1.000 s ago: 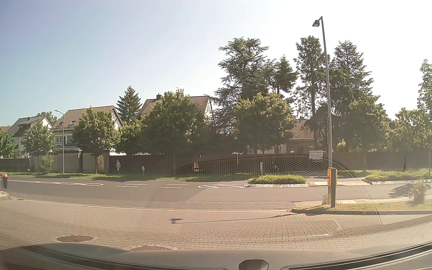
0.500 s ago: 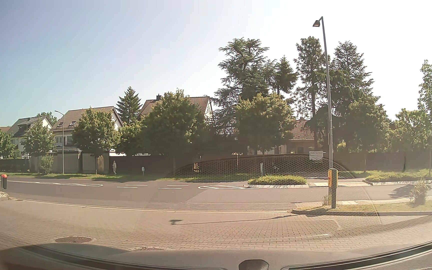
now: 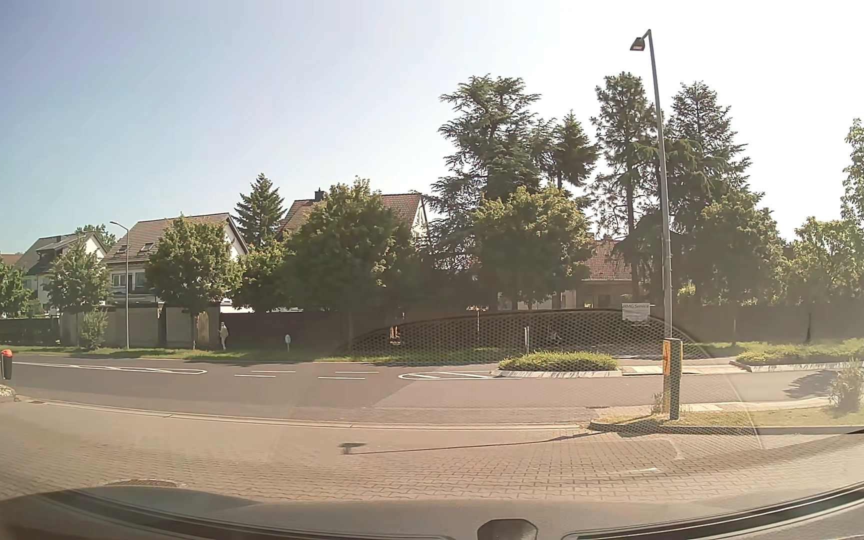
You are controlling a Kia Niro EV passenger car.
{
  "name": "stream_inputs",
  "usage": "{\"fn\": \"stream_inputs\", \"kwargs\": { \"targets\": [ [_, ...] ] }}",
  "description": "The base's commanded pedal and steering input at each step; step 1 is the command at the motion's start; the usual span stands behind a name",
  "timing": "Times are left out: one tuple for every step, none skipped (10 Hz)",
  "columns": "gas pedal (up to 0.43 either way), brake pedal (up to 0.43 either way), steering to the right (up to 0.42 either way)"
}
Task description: Follow the waypoints while adhering to traffic rules and regulations
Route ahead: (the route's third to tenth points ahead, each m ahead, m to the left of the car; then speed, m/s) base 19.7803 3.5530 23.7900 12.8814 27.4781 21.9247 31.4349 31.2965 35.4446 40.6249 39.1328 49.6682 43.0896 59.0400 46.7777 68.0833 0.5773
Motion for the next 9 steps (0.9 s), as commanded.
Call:
{"fn": "stream_inputs", "kwargs": {
  "targets": [
    [0.000, 0.030, -0.241],
    [0.000, 0.030, -0.282],
    [0.000, 0.030, -0.302],
    [0.000, 0.030, -0.299],
    [0.000, 0.030, -0.288],
    [0.000, 0.030, -0.277],
    [0.000, 0.030, -0.265],
    [0.000, 0.030, -0.253],
    [0.000, 0.030, -0.240]
  ]
}}
